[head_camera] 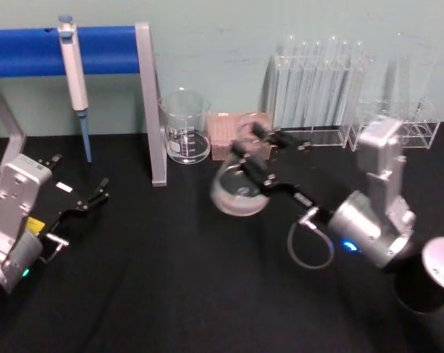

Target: Grasp the erlenmeyer flask with one hand, shake it three times, then place it back.

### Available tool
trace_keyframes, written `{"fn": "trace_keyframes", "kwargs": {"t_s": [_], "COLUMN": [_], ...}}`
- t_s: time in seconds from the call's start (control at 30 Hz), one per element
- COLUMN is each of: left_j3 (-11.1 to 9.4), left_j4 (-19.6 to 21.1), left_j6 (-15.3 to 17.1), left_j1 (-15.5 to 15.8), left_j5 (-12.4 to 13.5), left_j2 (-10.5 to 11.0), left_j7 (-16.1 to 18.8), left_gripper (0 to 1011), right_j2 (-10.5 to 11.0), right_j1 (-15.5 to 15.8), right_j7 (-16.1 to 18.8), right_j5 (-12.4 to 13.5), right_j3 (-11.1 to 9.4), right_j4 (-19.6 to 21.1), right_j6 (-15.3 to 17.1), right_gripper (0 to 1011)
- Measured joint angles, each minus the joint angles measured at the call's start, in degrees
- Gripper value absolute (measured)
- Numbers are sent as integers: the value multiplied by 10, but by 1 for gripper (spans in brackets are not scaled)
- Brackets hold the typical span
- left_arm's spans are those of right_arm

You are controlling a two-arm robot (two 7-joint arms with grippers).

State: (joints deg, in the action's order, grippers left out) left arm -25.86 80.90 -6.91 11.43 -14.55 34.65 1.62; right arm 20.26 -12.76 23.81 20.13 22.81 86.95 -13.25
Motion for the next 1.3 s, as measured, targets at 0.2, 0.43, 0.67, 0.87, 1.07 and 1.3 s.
{"fn": "trace_keyframes", "kwargs": {"t_s": [0.2, 0.43, 0.67, 0.87, 1.07, 1.3], "left_j3": [0, 0, 0, 0, 0, 0], "left_j4": [0, 0, 0, 0, 0, 0], "left_j6": [0, 0, 0, 0, 0, 0], "left_j1": [0, 0, 0, 0, 0, 0], "left_j5": [0, 0, 0, 0, 0, 0], "left_j2": [0, 0, 0, 0, 0, 0], "left_j7": [0, 0, 0, 0, 0, 0], "left_gripper": [1001, 1001, 1001, 1001, 1001, 1001], "right_j2": [11, 20, 18, 9, 0, -12], "right_j1": [28, 59, 72, 75, 69, 49], "right_j7": [-36, -66, -70, -63, -45, -12], "right_j5": [-11, -23, -30, -36, -37, -34], "right_j3": [-38, -79, -97, -104, -101, -79], "right_j4": [21, 43, 50, 51, 46, 30], "right_j6": [1, 4, 7, 8, 11, 13], "right_gripper": [451, 451, 451, 451, 451, 451]}}
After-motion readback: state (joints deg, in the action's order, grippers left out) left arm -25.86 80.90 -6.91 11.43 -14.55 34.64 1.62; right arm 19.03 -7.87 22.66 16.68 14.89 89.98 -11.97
